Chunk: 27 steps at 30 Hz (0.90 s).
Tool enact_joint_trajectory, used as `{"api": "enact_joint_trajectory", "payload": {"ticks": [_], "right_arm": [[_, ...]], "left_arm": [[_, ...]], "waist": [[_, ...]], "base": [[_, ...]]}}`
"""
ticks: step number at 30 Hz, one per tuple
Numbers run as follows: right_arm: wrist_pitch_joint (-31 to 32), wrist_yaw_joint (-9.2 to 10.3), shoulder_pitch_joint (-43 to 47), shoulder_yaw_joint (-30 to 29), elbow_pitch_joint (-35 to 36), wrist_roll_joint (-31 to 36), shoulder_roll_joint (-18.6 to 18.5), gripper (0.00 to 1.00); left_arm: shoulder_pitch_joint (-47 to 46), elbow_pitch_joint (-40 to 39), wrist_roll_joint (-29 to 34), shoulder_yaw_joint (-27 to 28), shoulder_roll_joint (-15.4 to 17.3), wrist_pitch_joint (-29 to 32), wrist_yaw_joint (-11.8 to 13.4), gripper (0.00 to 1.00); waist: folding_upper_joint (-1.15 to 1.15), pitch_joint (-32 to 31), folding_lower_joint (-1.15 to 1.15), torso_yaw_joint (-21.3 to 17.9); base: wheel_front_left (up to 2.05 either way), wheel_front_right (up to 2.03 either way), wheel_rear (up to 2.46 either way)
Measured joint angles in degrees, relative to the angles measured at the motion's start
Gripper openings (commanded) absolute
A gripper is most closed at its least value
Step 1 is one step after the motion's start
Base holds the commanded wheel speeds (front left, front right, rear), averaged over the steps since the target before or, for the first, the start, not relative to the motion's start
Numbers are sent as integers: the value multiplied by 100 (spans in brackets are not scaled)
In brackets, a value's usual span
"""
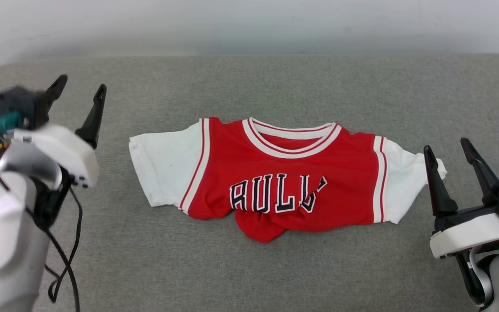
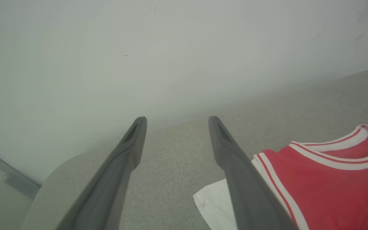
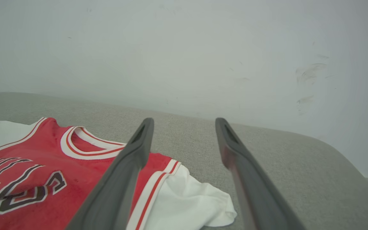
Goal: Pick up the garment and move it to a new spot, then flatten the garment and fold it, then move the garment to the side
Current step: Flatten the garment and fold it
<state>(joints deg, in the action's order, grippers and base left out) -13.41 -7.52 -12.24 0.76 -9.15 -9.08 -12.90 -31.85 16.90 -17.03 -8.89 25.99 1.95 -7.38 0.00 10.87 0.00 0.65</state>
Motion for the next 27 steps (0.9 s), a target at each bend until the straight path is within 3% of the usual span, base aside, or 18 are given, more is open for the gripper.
{"api": "enact_joint_trajectory", "payload": {"ticks": [6,8,12,18,27], "right_arm": [[142,0,34,-24,383,168,147,100],[165,0,16,-15,441,201,166,100],[167,0,-61,13,522,231,197,100],[134,-1,-243,64,566,261,205,100],[74,0,-402,90,547,260,185,100]], "left_arm": [[-909,363,-1614,-1103,815,2143,-2,100],[-1193,447,-1875,-1408,1072,2633,-2,100],[-1552,628,-2403,-1983,1282,3383,-3,100],[-1880,999,-2668,-2694,1510,3908,-3,100],[-2213,1628,-2800,-3396,1621,3772,-3,100]], "waist": [[0,265,0,-188],[0,375,0,-253],[0,612,1,-384],[0,956,0,-601],[0,1344,0,-852]], "base": [[0,0,0],[0,0,0],[0,0,0],[0,0,0],[0,0,0]]}}
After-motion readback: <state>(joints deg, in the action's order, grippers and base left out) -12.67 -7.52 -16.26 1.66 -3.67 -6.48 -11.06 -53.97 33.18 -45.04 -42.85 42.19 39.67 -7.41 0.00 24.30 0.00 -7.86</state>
